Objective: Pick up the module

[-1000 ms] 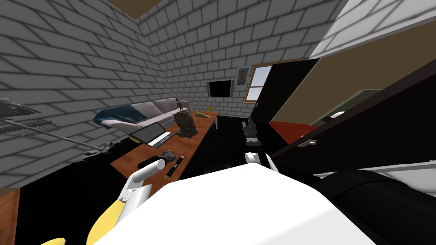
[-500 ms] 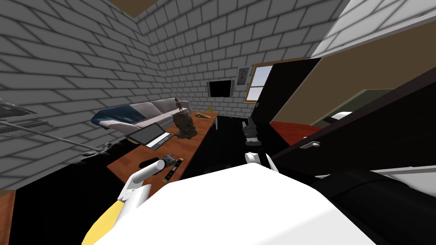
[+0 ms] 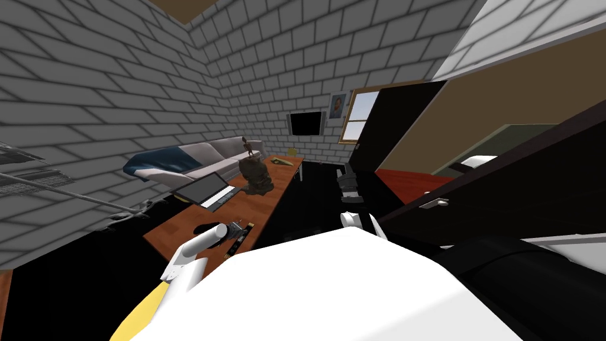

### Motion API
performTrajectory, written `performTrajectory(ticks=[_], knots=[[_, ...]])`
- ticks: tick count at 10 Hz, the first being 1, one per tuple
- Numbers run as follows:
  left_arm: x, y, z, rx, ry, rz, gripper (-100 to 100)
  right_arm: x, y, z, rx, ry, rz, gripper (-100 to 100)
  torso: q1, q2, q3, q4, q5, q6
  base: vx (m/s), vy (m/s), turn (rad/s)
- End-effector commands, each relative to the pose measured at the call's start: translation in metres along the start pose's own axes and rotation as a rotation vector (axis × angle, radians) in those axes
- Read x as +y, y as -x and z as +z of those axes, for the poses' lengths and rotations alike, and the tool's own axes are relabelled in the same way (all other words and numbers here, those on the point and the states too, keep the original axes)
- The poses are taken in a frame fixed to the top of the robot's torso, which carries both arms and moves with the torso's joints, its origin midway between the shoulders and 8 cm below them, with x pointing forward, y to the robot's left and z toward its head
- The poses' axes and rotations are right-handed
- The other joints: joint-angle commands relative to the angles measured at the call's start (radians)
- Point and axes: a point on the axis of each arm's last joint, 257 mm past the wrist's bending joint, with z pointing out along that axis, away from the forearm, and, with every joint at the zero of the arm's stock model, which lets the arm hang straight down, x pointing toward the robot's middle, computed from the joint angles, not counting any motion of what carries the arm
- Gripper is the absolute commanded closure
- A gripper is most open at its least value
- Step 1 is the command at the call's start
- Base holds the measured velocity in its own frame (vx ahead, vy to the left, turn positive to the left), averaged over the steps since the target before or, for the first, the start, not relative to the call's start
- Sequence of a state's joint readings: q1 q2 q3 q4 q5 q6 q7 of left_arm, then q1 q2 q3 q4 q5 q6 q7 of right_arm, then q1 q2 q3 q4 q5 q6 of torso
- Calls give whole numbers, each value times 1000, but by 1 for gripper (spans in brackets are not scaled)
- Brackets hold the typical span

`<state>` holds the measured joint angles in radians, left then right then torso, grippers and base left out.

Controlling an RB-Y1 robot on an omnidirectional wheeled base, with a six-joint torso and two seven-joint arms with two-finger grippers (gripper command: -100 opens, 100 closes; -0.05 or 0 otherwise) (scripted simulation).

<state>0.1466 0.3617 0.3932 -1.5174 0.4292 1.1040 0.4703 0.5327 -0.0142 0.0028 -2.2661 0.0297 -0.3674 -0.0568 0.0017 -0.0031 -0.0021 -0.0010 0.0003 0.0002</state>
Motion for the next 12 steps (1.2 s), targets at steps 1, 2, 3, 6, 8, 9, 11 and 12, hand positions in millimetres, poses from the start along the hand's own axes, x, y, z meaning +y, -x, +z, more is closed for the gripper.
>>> performTrajectory(ticks=[1,2,3,6,8,9,11,12], knots=[[8,8,3,-21,35,-6,-100,0,0,0,0,0,0,0,0,0,0,0,0,0,39,7,-7],[19,21,5,-54,88,-14,-100,0,0,0,0,0,0,0,0,0,0,0,0,0,45,5,-19],[28,33,6,-81,128,-21,-100,0,0,0,0,0,0,0,0,0,0,0,0,0,63,15,-25],[50,56,5,-143,224,-32,-100,0,0,0,0,0,0,0,1,0,0,0,0,0,46,20,-21],[59,67,4,-170,264,-36,-100,0,0,0,0,0,0,0,0,1,0,0,0,0,30,11,-10],[66,75,2,-192,295,-40,-100,0,0,0,0,0,0,0,0,1,1,0,0,0,40,20,-26],[76,88,-1,-224,341,-44,-100,0,0,0,0,0,0,0,1,1,0,0,0,0,41,21,-25],[80,94,-2,-239,360,-45,-100,0,0,0,0,0,0,0,1,1,0,0,0,0,26,16,-18]])
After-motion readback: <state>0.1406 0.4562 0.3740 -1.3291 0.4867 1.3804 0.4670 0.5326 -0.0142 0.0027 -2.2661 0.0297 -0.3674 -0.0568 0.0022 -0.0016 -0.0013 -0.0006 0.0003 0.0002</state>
